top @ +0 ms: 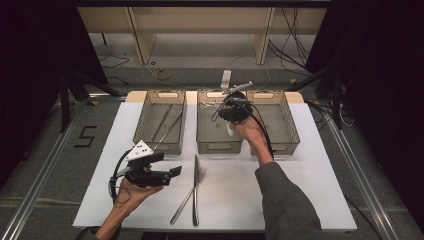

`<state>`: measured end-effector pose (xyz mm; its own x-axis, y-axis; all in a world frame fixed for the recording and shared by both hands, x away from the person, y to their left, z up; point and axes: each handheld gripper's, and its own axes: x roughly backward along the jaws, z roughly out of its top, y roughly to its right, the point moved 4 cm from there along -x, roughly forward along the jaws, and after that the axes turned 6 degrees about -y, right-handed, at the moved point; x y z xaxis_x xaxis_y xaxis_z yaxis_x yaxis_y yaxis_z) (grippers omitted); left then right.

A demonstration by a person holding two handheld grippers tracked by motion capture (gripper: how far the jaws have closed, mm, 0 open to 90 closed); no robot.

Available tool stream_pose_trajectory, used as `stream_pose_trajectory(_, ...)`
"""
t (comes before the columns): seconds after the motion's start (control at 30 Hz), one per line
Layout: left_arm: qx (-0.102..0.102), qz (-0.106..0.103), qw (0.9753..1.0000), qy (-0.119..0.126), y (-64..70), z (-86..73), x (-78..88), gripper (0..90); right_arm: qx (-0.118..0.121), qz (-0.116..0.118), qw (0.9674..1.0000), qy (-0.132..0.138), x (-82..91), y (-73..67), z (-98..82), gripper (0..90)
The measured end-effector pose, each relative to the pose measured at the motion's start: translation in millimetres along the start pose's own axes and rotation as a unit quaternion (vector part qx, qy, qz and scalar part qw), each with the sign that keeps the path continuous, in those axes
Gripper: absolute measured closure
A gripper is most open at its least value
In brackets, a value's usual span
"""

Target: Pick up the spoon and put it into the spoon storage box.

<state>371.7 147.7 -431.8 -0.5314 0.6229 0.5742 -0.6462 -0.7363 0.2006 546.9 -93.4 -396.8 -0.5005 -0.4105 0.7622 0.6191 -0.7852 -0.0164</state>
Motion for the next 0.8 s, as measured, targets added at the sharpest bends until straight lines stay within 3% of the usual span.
stream_pose_trajectory(0.8, -0.006, 0.0, 1.0, 0.0, 1.3, 0.3, -0.3, 16.3, -0.014, -0.017, 0.9996, -0.017, -23.1, 5.8, -1.4, 86.4)
